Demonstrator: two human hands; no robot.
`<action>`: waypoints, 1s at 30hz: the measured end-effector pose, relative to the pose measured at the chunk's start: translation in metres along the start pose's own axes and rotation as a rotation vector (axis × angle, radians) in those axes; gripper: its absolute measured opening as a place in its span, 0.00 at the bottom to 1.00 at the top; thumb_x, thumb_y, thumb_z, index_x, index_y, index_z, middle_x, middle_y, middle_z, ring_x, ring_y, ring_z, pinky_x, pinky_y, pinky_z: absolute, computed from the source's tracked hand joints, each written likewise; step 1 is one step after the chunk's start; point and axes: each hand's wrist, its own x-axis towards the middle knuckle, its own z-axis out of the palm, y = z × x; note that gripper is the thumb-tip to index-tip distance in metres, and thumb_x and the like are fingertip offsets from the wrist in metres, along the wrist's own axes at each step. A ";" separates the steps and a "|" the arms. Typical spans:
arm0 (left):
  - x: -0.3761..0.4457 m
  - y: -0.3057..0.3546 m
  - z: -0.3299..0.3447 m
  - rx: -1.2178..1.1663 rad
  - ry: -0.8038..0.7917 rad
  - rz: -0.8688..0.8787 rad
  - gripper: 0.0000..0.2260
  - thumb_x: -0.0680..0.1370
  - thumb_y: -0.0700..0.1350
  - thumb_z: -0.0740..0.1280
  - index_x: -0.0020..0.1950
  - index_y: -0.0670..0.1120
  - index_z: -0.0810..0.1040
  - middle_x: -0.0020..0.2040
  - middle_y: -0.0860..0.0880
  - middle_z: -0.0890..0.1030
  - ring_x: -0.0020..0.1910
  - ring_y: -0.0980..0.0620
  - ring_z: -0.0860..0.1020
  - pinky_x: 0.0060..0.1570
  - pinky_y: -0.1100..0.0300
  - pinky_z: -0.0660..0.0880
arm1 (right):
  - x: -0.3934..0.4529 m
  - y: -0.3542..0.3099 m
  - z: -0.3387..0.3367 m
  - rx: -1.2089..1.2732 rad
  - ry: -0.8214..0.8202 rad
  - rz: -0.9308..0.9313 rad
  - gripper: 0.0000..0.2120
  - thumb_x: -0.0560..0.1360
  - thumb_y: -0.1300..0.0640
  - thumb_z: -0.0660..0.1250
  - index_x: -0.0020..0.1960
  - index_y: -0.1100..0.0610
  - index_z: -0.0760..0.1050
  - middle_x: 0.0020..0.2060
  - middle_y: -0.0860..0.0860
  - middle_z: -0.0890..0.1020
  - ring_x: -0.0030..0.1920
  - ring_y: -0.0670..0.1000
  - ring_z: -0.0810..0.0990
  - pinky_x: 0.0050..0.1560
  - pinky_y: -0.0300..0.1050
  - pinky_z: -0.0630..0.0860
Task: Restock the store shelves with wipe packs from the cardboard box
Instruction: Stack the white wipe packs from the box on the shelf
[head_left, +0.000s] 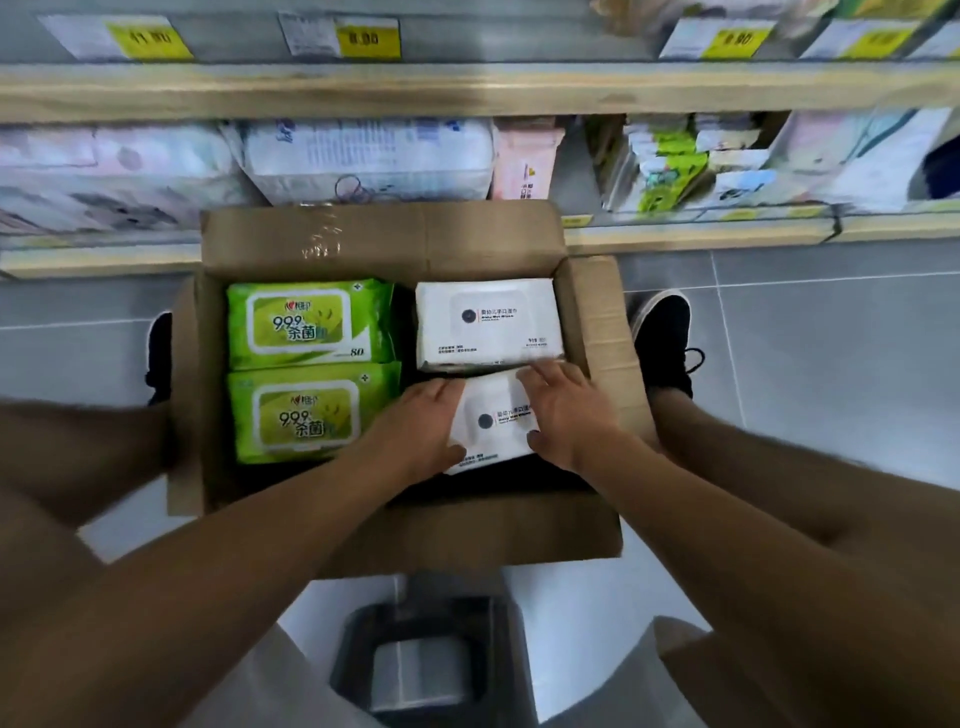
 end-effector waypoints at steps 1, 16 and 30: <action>0.004 -0.001 0.003 -0.015 -0.018 -0.006 0.41 0.70 0.54 0.71 0.76 0.46 0.54 0.74 0.44 0.61 0.72 0.44 0.62 0.67 0.54 0.64 | 0.002 0.001 0.001 -0.003 -0.010 -0.001 0.35 0.73 0.52 0.66 0.75 0.52 0.54 0.75 0.51 0.56 0.74 0.56 0.54 0.71 0.52 0.59; 0.016 -0.006 0.021 -0.003 0.027 0.168 0.30 0.64 0.49 0.76 0.63 0.46 0.71 0.58 0.44 0.68 0.59 0.44 0.65 0.51 0.48 0.74 | 0.043 -0.006 0.016 -0.160 -0.243 -0.146 0.49 0.61 0.46 0.77 0.74 0.51 0.54 0.69 0.50 0.65 0.70 0.56 0.63 0.69 0.54 0.63; 0.084 -0.016 -0.050 -0.083 0.300 0.129 0.26 0.72 0.50 0.68 0.69 0.43 0.70 0.68 0.42 0.71 0.66 0.40 0.67 0.66 0.51 0.66 | 0.031 0.002 0.020 -0.110 -0.195 -0.240 0.47 0.60 0.44 0.76 0.72 0.50 0.55 0.63 0.50 0.67 0.64 0.55 0.66 0.62 0.53 0.66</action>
